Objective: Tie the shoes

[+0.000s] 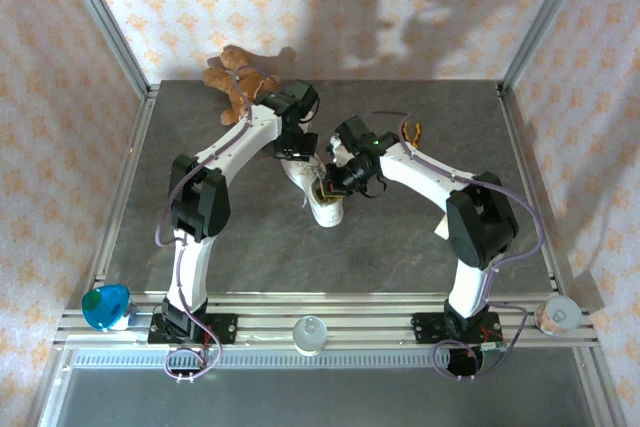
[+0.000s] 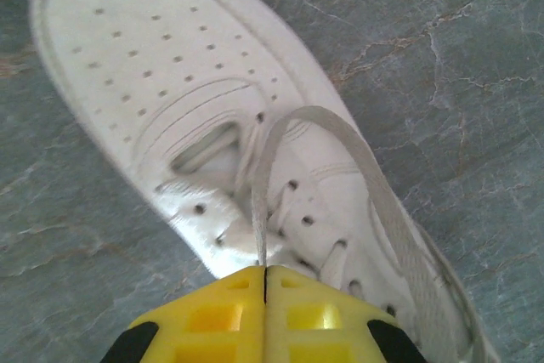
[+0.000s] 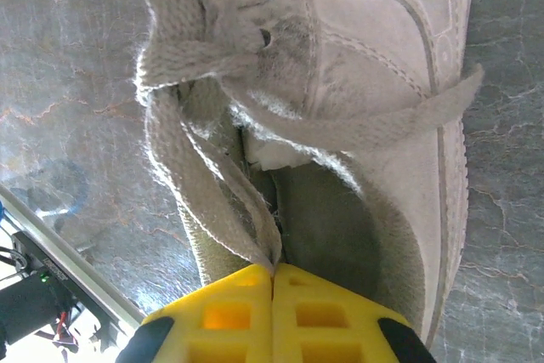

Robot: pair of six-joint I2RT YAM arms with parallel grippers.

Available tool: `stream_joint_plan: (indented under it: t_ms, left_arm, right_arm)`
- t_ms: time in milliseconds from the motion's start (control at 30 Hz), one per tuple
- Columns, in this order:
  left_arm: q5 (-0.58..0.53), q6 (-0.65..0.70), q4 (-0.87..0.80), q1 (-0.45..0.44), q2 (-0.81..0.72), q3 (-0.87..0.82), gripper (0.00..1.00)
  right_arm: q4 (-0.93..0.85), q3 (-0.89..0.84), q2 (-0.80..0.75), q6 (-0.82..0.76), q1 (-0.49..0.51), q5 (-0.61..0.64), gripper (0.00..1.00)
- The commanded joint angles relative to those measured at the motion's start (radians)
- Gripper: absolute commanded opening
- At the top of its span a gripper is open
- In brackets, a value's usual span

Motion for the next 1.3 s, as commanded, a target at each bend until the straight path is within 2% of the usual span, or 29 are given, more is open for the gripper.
stream_joint_plan:
  t_ms: [0, 233, 567, 767, 900, 967, 1100, 1200, 1267]
  left_arm:
    - [-0.079, -0.005, 0.061, -0.005, -0.086, -0.058, 0.0]
    - [-0.102, -0.02, 0.082, -0.006, -0.145, -0.132, 0.0]
    - [-0.088, -0.152, 0.213, -0.014, -0.284, -0.413, 0.0]
    - [-0.068, -0.248, 0.335, -0.034, -0.365, -0.561, 0.0]
    - [-0.053, -0.237, 0.386, -0.023, -0.386, -0.602, 0.0]
    - [-0.018, -0.221, 0.407, 0.001, -0.396, -0.609, 0.12]
    - [0.11, -0.184, 0.484, 0.08, -0.421, -0.637, 0.29]
    - [0.178, -0.119, 0.555, 0.124, -0.439, -0.659, 0.49]
    - [0.217, -0.107, 0.606, 0.157, -0.434, -0.672, 0.53]
  right_arm:
    - [-0.071, -0.004, -0.011, 0.002, 0.011, 0.045, 0.0]
    - [-0.171, 0.083, 0.01, -0.062, 0.008, 0.084, 0.0]
    - [-0.436, 0.347, 0.118, -0.277, -0.047, 0.175, 0.0]
    - [-0.463, 0.433, 0.185, -0.349, -0.069, 0.226, 0.0]
    - [-0.466, 0.457, 0.207, -0.389, -0.069, 0.199, 0.0]
    - [-0.457, 0.451, 0.203, -0.406, -0.07, 0.178, 0.0]
    - [-0.451, 0.448, 0.194, -0.438, -0.069, 0.169, 0.0]
    - [-0.449, 0.448, 0.188, -0.458, -0.069, 0.166, 0.0]
    - [-0.449, 0.448, 0.188, -0.464, -0.068, 0.162, 0.0]
